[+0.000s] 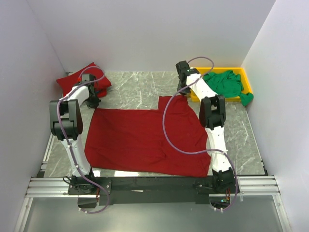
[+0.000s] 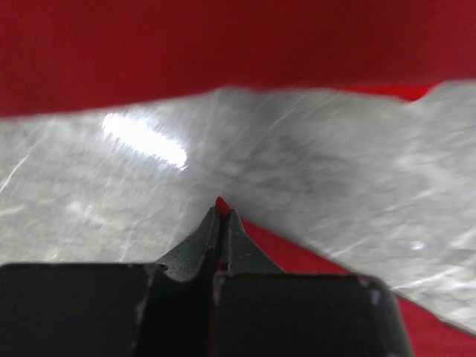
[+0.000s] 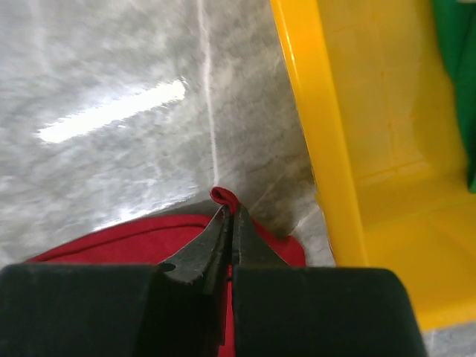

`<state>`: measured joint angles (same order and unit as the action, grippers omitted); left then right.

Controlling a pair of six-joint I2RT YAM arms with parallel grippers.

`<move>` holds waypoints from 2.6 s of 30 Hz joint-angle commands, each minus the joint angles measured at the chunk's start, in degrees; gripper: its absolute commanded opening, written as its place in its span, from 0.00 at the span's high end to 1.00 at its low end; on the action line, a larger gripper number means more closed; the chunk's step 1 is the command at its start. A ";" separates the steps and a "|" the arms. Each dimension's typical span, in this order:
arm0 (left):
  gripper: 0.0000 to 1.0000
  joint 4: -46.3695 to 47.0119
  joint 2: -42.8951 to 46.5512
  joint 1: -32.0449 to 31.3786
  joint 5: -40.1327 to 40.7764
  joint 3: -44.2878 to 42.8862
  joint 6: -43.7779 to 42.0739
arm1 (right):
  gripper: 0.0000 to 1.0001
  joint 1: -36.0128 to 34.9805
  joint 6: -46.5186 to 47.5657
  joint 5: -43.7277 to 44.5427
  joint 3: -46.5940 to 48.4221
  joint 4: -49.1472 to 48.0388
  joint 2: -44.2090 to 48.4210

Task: Fold and stack the t-shirts
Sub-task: Fold the tshirt

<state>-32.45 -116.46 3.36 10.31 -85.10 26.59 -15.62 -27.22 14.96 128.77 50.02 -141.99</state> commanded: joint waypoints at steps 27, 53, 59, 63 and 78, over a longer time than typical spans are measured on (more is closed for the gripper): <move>0.99 4.50 -3.95 0.25 -9.52 -11.06 -3.82 | 1.00 4.46 -2.93 -10.74 0.09 -6.52 16.64; 0.99 6.52 6.60 0.25 2.88 3.80 -2.16 | 1.00 -12.94 -16.54 -6.61 -48.25 -2.82 52.77; 0.99 7.31 8.27 0.25 2.88 4.24 -1.98 | 1.00 -15.40 -19.71 -5.65 -52.04 -0.36 59.37; 0.99 8.10 10.03 0.34 3.49 5.03 -1.89 | 1.00 -16.81 -21.46 -4.59 -55.28 0.52 62.80; 0.99 9.42 19.08 0.25 5.34 15.57 -0.05 | 1.00 -23.40 -29.11 -2.75 -65.22 3.24 74.13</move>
<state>-24.45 -101.01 3.36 13.58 -70.41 25.45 -37.67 -53.34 9.85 64.45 52.18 -71.00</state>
